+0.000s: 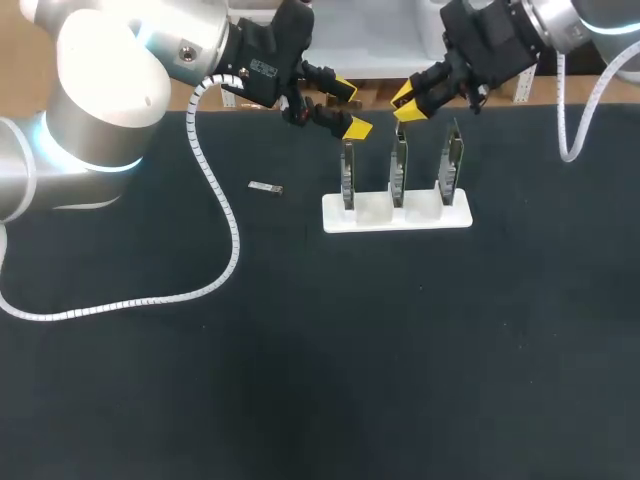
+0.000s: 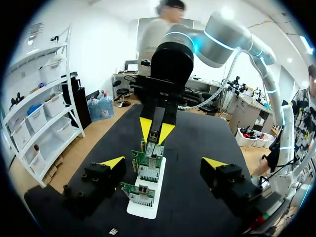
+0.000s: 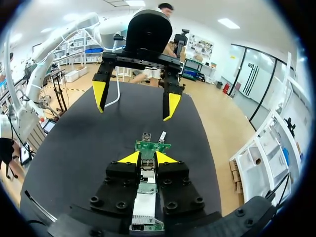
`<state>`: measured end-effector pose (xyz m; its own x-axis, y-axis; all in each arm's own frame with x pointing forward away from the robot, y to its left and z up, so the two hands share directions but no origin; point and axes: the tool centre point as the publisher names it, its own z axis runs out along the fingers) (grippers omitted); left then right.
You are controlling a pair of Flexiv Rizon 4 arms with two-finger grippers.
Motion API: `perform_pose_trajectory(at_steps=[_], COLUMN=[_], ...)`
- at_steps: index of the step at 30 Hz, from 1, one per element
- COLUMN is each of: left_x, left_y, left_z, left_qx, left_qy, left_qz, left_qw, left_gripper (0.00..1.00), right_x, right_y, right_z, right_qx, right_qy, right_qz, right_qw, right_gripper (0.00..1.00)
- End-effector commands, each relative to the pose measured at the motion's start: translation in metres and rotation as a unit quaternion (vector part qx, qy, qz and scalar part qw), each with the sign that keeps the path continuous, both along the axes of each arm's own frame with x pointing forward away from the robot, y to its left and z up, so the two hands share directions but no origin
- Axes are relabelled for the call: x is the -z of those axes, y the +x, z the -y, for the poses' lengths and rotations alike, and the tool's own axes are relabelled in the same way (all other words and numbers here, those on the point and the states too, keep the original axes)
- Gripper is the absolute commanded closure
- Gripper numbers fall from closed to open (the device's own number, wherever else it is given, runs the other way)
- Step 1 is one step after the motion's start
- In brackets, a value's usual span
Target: Pick up the optical module with the left hand, and insert it into the network port with the right hand.
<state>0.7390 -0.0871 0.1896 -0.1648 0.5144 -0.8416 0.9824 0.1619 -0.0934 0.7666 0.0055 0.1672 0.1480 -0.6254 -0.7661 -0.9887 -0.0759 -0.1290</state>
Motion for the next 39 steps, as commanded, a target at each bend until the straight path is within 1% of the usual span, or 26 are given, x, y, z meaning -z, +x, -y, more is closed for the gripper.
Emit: perform_pose_trajectory(at_steps=[1,10,14,21,33,39], left_x=[-0.001,-0.001,-0.001,-0.001,-0.001,-0.001], left_y=[0.0,0.0,0.0,0.0,0.0,0.0], left_z=[0.001,0.001,0.001,0.001,0.001,0.001], left_qx=[-0.002,-0.002,-0.002,-0.002,-0.002,-0.002], left_qy=[0.003,0.003,0.003,0.003,0.003,0.003], left_qz=[-0.001,-0.001,-0.001,-0.001,-0.001,-0.001], left_qw=[1.0,1.0,1.0,1.0,1.0,1.0], left_gripper=[0.0,0.0,0.0,0.0,0.0,0.0], right_x=[0.006,-0.011,-0.01,-0.002,0.001,-0.004], right_y=[-0.003,-0.006,-0.007,-0.008,-0.006,-0.009], right_z=[0.002,0.0,0.002,0.001,-0.001,0.0], right_qx=[0.005,0.009,0.01,0.007,0.008,0.008], right_qy=[0.001,0.02,0.018,0.009,0.003,0.005], right_qz=[0.001,0.022,0.024,0.016,0.014,0.022], right_qw=[1.0,1.0,1.0,1.0,1.0,1.0], right_gripper=[1.0,1.0,1.0,1.0,1.0,1.0])
